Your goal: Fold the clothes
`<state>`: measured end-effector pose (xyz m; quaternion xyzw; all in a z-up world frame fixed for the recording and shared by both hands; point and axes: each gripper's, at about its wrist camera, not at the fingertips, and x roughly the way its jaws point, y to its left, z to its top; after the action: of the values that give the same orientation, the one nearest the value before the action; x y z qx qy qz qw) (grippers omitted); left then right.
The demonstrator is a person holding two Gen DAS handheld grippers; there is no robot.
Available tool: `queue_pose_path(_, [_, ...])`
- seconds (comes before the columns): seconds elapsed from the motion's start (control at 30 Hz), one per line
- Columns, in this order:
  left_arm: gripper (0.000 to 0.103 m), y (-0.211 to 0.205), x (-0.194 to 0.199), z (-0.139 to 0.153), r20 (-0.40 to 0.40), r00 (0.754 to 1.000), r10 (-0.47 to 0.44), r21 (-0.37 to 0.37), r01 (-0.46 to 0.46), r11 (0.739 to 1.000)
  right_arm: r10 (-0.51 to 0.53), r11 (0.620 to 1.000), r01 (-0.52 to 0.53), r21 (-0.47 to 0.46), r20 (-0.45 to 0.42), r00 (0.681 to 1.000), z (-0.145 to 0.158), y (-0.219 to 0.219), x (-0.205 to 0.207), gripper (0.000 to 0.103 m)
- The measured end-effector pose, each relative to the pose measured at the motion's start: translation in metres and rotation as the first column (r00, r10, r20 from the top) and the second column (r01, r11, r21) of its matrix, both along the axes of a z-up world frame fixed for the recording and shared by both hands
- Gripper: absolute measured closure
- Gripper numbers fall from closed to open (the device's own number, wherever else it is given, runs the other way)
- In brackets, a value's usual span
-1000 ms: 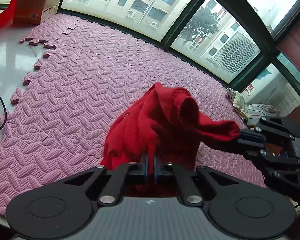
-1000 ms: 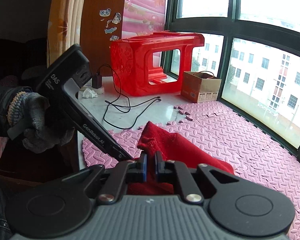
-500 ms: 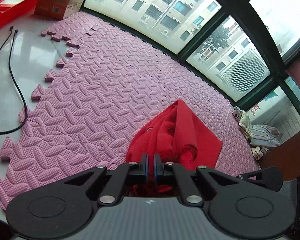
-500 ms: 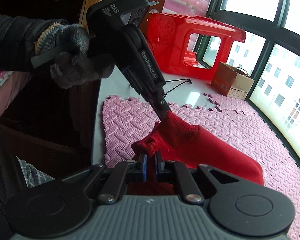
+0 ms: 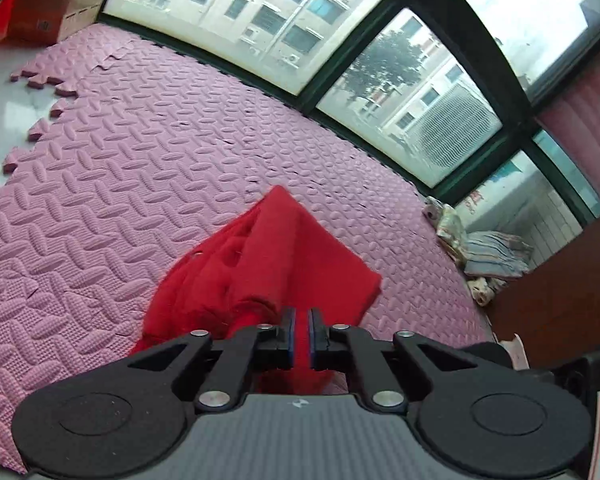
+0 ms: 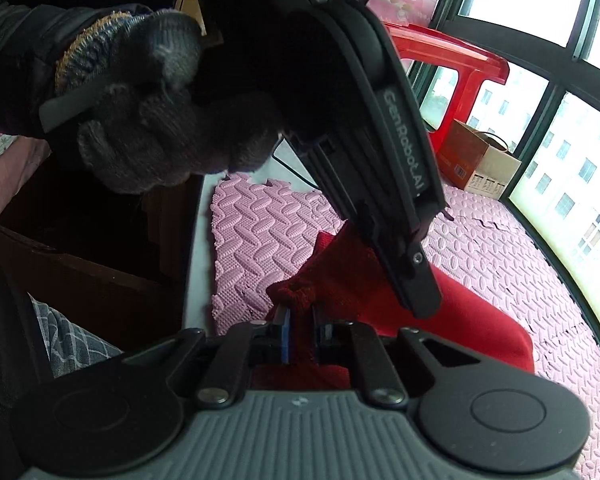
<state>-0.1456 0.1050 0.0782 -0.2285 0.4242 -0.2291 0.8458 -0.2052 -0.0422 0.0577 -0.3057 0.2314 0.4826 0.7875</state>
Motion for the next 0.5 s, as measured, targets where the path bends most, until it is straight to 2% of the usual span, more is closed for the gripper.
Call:
queue_pose_path(0.17, [0.097, 0.022, 0.004, -0.021, -0.038, 0.996, 0.078, -0.017, -0.078, 0.997, -0.016, 1.0, 0.017, 0.022, -0.039, 0.999, -0.006, 0.002, 0.009, 0.093])
queue_pose_path(0.27, [0.099, 0.029, 0.004, -0.031, -0.063, 0.993, 0.102, -0.061, -0.106, 0.992, -0.021, 1.0, 0.021, 0.02, -0.043, 0.999, -0.012, 0.004, 0.011, 0.092])
queue_pose_path(0.5, [0.098, 0.023, 0.001, -0.031, -0.044, 0.994, 0.095, -0.057, -0.097, 0.994, -0.103, 0.985, 0.123, 0.118, -0.16, 0.982, 0.018, -0.023, 0.025, 0.089])
